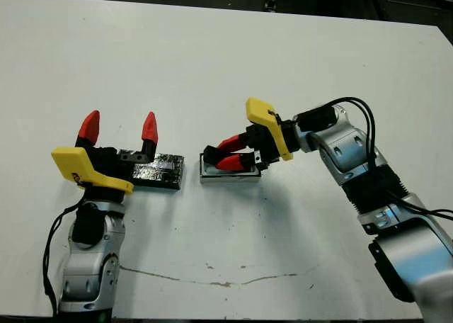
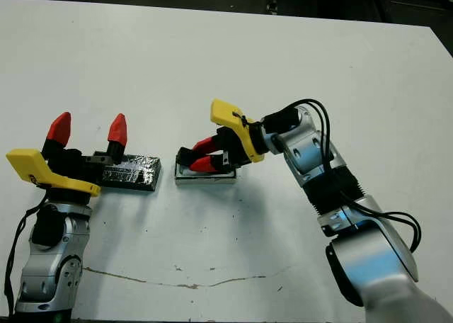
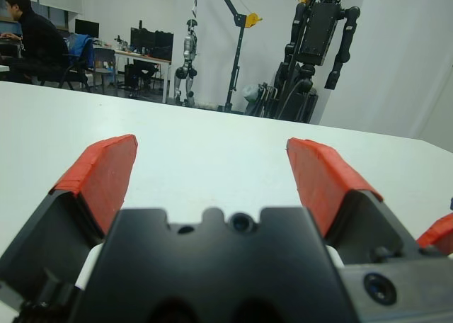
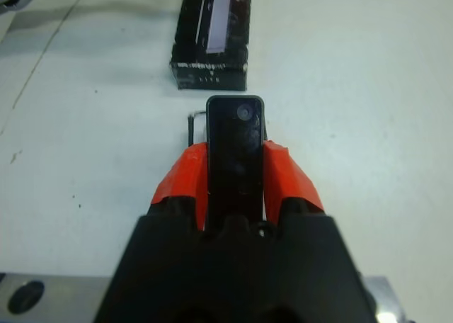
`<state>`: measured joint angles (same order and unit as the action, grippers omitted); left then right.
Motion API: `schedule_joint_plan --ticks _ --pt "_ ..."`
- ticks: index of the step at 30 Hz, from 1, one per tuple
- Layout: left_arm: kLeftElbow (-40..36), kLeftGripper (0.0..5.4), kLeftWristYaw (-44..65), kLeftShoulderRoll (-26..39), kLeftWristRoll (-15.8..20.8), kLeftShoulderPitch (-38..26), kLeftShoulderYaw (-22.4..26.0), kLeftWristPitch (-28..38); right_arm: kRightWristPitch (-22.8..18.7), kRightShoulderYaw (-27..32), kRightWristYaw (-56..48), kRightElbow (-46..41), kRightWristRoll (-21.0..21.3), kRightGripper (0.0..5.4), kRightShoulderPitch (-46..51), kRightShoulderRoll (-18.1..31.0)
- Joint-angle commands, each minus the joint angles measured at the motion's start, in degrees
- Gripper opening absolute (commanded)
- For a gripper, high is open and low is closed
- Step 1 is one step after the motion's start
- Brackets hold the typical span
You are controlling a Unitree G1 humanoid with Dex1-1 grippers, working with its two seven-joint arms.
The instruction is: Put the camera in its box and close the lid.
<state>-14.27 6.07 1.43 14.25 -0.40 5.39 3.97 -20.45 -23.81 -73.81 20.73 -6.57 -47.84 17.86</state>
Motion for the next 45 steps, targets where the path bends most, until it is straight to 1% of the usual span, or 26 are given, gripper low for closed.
schedule_joint_plan --ticks 1,7,9,12,14,17,18,19,20,23,24,28,33,38,42,43,45 --pt "0.3 5.4 0.3 -0.1 0.1 0.6 0.1 0.0 -0.4 -0.2 0.3 -0.9 1.7 1.66 1.3 2.6" --pt "0.1 5.4 -0.1 -0.1 -0.4 0.7 0.0 -0.1 -3.9 0.0 0.1 -2.8 1.7 1.66 1.7 4.5" --pt "0.2 5.4 0.0 0.0 -0.5 0.8 0.0 0.1 -3.6 0.3 -0.2 -3.3 1.7 1.66 1.9 5.2" --pt "0.0 5.4 0.0 -0.1 -0.4 0.9 0.0 0.0 -1.4 0.8 -0.6 -2.8 1.4 1.66 2.2 5.9" --pt "0.0 5.4 -0.1 -0.2 -0.3 1.0 0.0 -0.2 -1.4 0.8 -0.8 -2.7 1.5 1.66 2.1 6.2" --pt "0.1 5.4 -0.3 -0.1 -0.9 1.0 -0.1 0.2 -3.3 1.1 -0.6 -2.9 1.4 1.66 1.9 6.5" --pt "0.2 5.4 -0.3 -0.2 -0.9 1.0 -0.1 0.3 -4.8 1.1 -0.4 -3.1 1.3 1.66 1.8 6.6" --pt "0.2 5.4 -0.2 -0.2 -1.0 1.0 -0.1 0.4 -5.9 0.9 -0.4 -3.3 1.5 1.95 1.4 6.7" --pt "0.2 5.4 -0.1 -0.2 -0.7 1.0 -0.1 0.4 -5.4 0.8 -1.0 -3.0 1.5 2.06 1.1 6.7" --pt "0.2 5.4 0.1 -0.2 -0.5 1.1 0.0 0.3 -1.7 0.8 -2.5 -2.4 1.6 2.49 0.5 6.9" --pt "0.3 5.4 0.1 -0.2 -0.5 1.1 0.0 0.5 -1.0 0.8 -2.8 -2.3 1.5 2.63 0.4 7.0" --pt "0.3 5.4 0.1 -0.3 -0.2 1.1 0.1 0.3 -0.6 1.5 -5.0 -0.5 -0.1 3.17 -0.3 6.5" --pt "0.5 5.4 0.3 -0.1 -0.4 1.1 0.0 0.7 -0.9 2.0 -5.7 -0.5 -0.7 3.92 -0.3 6.4" --pt "0.2 5.4 0.2 -0.2 -0.2 1.2 -0.1 0.3 1.4 2.2 -6.6 -0.2 -0.7 4.65 -0.2 6.6" --pt "0.2 5.4 -0.1 -0.1 -0.7 1.2 -0.2 0.4 1.9 3.3 -6.6 -1.3 -0.9 5.2 -0.1 7.3" --pt "0.3 5.4 -0.1 -0.1 -1.0 1.2 -0.2 0.6 1.4 3.9 -6.4 -2.1 -1.1 5.35 -0.1 7.8" --pt "0.4 5.4 0.0 -0.1 -1.0 1.2 -0.1 0.7 0.1 5.3 -6.1 -3.8 -1.9 5.39 0.2 8.6"
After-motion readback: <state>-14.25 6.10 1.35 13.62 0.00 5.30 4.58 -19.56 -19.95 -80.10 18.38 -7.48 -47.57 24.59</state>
